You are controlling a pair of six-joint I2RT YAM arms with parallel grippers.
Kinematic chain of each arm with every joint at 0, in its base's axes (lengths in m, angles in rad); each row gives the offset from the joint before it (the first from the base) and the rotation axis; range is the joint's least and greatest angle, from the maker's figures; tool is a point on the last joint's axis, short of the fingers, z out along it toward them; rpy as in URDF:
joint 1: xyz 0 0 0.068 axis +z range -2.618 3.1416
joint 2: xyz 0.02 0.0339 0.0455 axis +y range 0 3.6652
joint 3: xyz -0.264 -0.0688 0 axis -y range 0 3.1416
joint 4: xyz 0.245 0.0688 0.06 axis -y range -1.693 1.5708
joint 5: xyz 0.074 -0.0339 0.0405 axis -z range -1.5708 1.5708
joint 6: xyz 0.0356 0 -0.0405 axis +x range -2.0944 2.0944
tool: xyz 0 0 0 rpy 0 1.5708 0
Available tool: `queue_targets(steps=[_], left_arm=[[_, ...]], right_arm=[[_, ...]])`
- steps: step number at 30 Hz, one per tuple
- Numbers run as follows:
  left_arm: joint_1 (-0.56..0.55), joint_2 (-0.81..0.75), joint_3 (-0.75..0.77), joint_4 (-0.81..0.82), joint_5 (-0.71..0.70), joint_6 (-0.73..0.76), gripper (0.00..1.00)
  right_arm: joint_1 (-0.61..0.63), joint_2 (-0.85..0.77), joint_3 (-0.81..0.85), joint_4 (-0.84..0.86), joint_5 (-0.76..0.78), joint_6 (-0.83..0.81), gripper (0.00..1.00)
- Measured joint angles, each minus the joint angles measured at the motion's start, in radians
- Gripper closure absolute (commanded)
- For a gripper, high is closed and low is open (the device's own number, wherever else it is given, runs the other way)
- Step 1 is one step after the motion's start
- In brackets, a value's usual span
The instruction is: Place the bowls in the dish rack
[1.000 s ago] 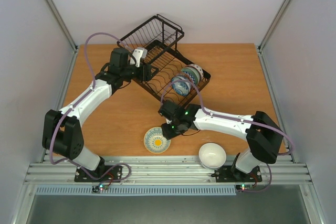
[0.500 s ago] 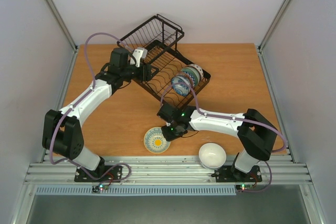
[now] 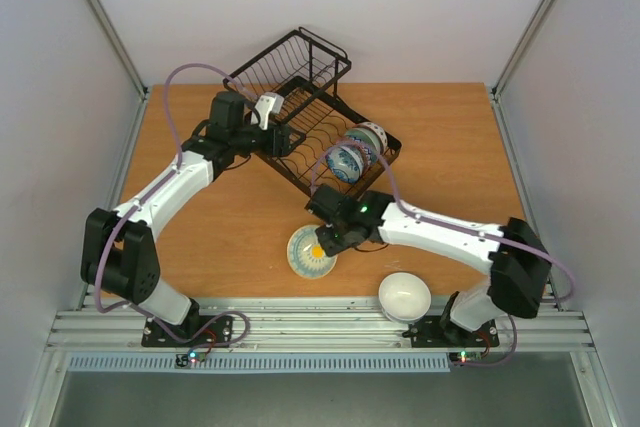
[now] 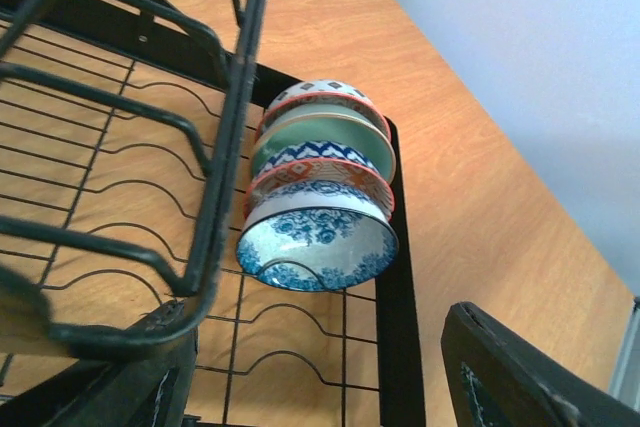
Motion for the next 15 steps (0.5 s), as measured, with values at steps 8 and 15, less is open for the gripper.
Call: queue_targets(steps=[8,15], left_arm=[[-0.001,0.018,0.008,-0.010,0.114,0.013,0.31],[-0.016,0.036,0.044,-0.022,0.167,0.026,0.31]], right_arm=[[-0.152,-0.170,0.143,-0.117,0.152,-0.106,0.99],[-0.290,-0.164,0.222,-0.140,0.185,-0.169,0.99]])
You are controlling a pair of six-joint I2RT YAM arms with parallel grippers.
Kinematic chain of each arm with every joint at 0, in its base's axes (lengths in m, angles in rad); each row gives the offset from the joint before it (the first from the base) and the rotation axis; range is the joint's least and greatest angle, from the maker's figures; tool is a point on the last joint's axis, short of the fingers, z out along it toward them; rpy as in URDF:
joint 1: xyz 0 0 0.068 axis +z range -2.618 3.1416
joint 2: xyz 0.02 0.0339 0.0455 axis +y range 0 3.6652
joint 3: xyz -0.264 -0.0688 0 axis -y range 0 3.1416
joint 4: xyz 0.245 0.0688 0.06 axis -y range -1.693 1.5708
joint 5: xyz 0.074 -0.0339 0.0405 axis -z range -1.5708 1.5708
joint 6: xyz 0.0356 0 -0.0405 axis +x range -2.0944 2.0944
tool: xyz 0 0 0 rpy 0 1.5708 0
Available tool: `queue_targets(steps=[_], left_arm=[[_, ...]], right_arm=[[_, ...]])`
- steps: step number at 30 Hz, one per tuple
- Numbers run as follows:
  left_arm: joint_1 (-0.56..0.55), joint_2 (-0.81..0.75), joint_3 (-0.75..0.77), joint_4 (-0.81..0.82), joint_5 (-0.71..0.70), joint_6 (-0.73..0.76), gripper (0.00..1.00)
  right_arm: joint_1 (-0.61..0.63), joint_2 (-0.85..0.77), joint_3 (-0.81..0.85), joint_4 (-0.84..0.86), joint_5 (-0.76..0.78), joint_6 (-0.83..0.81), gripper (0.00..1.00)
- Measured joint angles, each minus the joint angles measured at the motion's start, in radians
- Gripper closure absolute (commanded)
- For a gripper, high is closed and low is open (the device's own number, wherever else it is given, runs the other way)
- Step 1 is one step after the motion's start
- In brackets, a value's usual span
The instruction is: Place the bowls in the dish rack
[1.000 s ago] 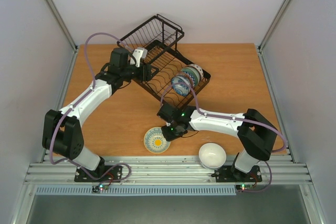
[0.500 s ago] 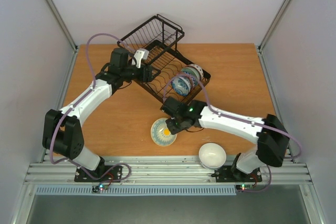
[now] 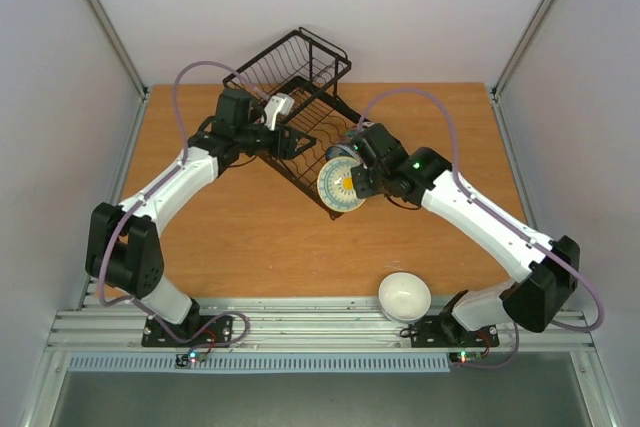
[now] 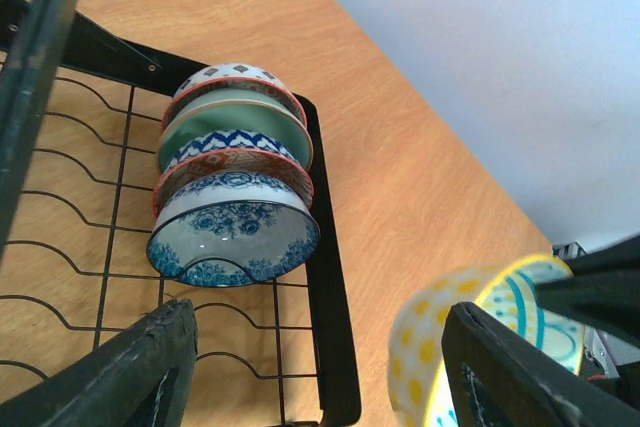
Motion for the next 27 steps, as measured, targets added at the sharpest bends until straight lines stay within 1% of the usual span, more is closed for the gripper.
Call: queue_targets(steps=[7,11,14,16,17,19,21,22,23,25,27], left_arm=[[-0.011,0.017,0.006,-0.014,0.010,0.007,0.31],[-0.012,0.019,0.007,-0.017,0.010,0.014,0.31],[-0.013,0.020,0.007,-0.018,0.010,0.020,0.32],[-0.013,0.020,0.007,-0.018,0.009,0.022,0.37],[-0.013,0.021,0.007,-0.018,0.009,0.023,0.41],[-0.013,0.023,0.008,-0.019,0.008,0.023,0.59],[-0.014,0.027,0.010,-0.023,0.006,0.033,0.75],[-0.015,0.029,0.011,-0.026,0.006,0.035,0.81],[-0.016,0.030,0.011,-0.029,0.005,0.027,0.85],[-0.018,0.032,0.013,-0.034,0.003,0.035,0.85],[-0.019,0.032,0.013,-0.038,0.003,0.035,0.79]], right_arm=[[-0.081,0.119,0.111,0.008,-0.005,-0.048,0.99],[-0.103,0.192,0.191,0.013,-0.004,-0.070,0.99],[-0.106,0.212,0.231,0.020,-0.005,-0.082,0.99],[-0.106,0.212,0.249,0.027,-0.005,-0.088,0.99],[-0.106,0.212,0.259,0.032,-0.005,-0.093,0.99],[-0.106,0.212,0.274,0.043,-0.007,-0.097,0.99],[-0.106,0.212,0.285,0.056,-0.011,-0.100,0.99],[-0.106,0.212,0.287,0.066,-0.014,-0.101,0.99],[-0.106,0.212,0.288,0.073,-0.019,-0.101,0.99],[-0.106,0.212,0.288,0.082,-0.032,-0.101,0.99],[-0.106,0.212,0.289,0.084,-0.042,-0.102,0.99]])
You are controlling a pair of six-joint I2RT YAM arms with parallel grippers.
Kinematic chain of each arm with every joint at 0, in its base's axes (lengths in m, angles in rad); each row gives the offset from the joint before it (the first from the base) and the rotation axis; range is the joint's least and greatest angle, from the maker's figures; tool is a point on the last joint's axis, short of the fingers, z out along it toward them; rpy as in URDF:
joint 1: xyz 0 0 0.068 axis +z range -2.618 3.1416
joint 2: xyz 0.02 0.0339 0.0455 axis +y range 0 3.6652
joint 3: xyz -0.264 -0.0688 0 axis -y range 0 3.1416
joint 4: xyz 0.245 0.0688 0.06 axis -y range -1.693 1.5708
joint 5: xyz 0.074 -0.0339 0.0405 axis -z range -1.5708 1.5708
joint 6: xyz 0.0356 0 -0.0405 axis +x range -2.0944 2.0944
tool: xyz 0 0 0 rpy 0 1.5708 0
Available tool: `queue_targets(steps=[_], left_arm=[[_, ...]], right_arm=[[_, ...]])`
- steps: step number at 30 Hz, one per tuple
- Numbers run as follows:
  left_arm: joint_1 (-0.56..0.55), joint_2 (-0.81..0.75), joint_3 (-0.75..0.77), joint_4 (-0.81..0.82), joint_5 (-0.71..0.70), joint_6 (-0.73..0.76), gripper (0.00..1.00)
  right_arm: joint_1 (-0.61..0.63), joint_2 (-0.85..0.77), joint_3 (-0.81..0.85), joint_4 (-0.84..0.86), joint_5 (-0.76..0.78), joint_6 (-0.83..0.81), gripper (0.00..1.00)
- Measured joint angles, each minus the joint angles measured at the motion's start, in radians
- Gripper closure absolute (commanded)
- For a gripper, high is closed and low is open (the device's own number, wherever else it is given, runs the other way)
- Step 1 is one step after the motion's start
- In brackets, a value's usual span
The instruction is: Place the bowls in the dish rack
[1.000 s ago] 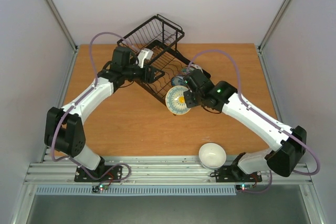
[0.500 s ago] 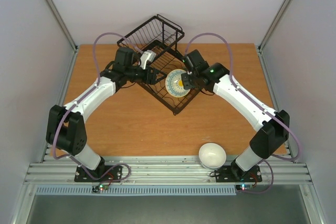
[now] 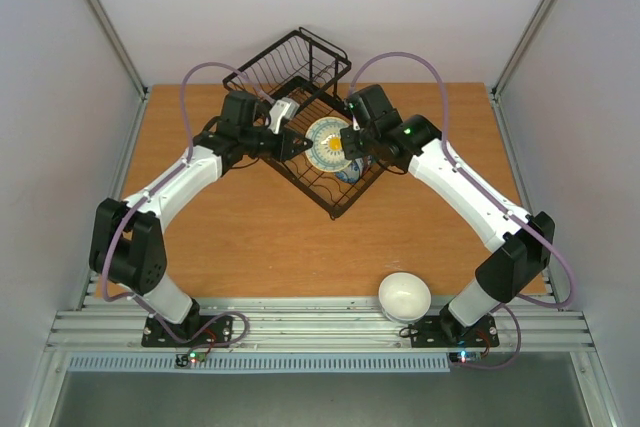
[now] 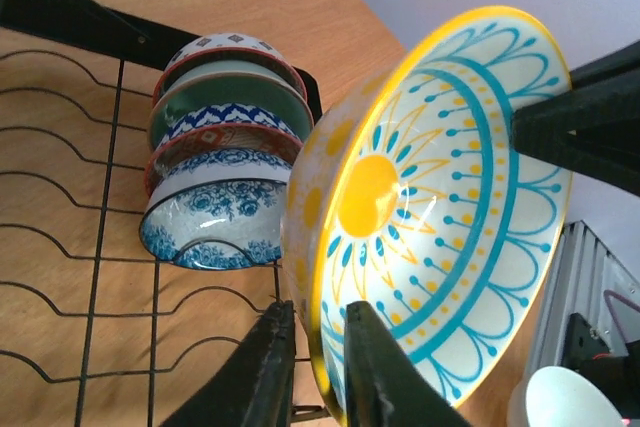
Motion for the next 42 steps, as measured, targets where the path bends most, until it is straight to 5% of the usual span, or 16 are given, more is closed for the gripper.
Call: queue_targets(steps=[5,9,11,16,21,31,42], left_arm=[[0.000,0.002,0.003,-0.008,-0.003,0.006,0.71],[0.000,0.009,0.011,-0.011,-0.008,0.009,0.99],[0.001,0.011,0.013,-0.010,-0.042,-0.024,0.99],[0.000,0.018,0.014,-0.012,-0.085,-0.027,0.99],[0.000,0.018,0.013,-0.026,-0.046,0.003,0.99],[0.000,0.018,0.010,-0.014,0.044,0.012,1.00],[0.045,0.053,-0.050,0.160,0.289,-0.126,0.99]], right_arm=[[0.000,0.000,0.000,0.010,-0.041,0.000,0.99],[0.000,0.000,0.000,0.023,-0.061,0.000,0.99],[0.003,0.000,0.000,0.022,-0.080,0.005,0.97],[0.013,-0.005,-0.006,0.049,-0.092,0.019,0.49],[-0.039,-0.063,-0.087,0.116,-0.151,0.033,0.36],[-0.124,-0.124,-0.215,0.239,-0.466,0.116,0.33],[-0.123,-0.153,-0.310,0.363,-0.618,0.169,0.33]])
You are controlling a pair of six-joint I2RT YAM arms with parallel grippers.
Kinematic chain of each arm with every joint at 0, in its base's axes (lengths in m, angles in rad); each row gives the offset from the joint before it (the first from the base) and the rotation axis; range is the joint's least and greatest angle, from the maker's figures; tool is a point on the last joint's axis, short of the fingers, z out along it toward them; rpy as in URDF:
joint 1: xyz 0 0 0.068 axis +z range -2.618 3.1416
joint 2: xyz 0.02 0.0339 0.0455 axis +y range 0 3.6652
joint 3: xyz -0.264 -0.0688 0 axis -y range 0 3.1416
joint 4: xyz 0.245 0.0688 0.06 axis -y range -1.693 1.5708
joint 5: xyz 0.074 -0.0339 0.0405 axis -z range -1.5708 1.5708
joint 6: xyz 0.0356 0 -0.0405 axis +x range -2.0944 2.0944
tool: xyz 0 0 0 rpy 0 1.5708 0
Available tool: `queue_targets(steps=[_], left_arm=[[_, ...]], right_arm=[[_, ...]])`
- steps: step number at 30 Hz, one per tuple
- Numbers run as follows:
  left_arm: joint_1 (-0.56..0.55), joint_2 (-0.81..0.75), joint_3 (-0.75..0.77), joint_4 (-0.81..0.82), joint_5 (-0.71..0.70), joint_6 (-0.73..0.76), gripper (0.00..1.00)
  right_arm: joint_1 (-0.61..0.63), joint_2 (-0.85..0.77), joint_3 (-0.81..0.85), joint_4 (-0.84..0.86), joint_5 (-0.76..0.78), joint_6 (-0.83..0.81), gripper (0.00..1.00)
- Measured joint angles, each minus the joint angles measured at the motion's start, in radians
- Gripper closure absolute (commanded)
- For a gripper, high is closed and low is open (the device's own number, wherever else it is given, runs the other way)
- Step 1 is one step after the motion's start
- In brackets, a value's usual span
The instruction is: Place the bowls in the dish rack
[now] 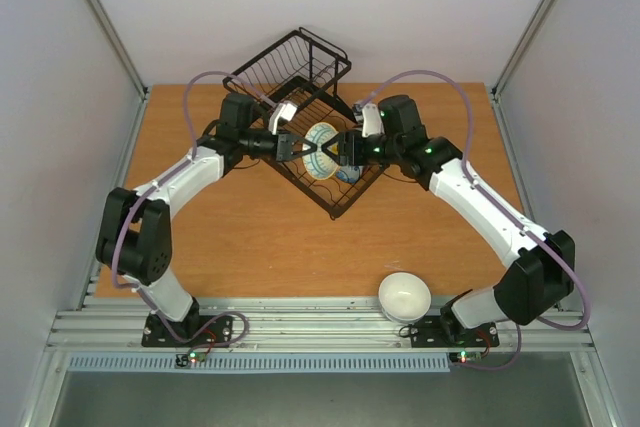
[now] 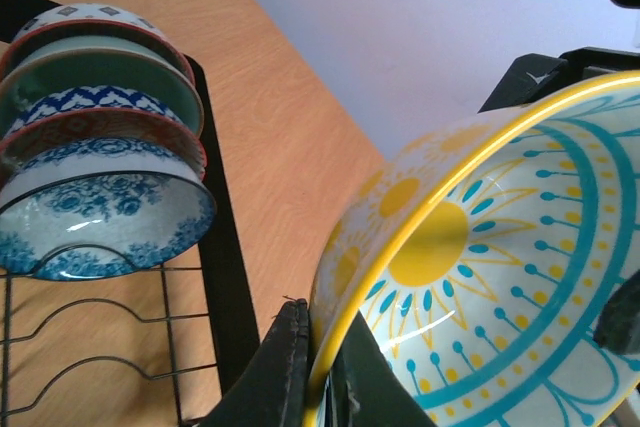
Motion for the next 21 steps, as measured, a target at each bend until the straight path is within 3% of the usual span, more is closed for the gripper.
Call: queue_targets(steps=[6,8,9,12,17,21], left_arm=[[0.008,0.013,-0.008,0.069,0.045,-0.061,1.00],[0.008,0.013,-0.008,0.078,0.048,-0.067,1.00],[0.007,0.013,-0.008,0.079,0.049,-0.068,1.00],[0.007,0.013,-0.008,0.086,0.045,-0.068,1.00],[-0.025,0.009,-0.007,0.053,-0.056,-0.117,1.00],[-0.034,0.008,-0.008,0.029,-0.083,-0.116,0.99]], right_arm=[[0.000,-0.017,-0.016,0.047,-0.014,0.023,0.35],[0.000,-0.026,-0.028,0.063,-0.015,0.033,0.40],[0.000,-0.030,-0.033,0.067,-0.013,0.039,0.48],[-0.002,-0.033,-0.043,0.076,0.001,0.050,0.96],[-0.010,-0.003,-0.069,-0.002,0.243,0.024,0.99],[-0.007,0.007,-0.071,-0.027,0.265,0.032,0.99]])
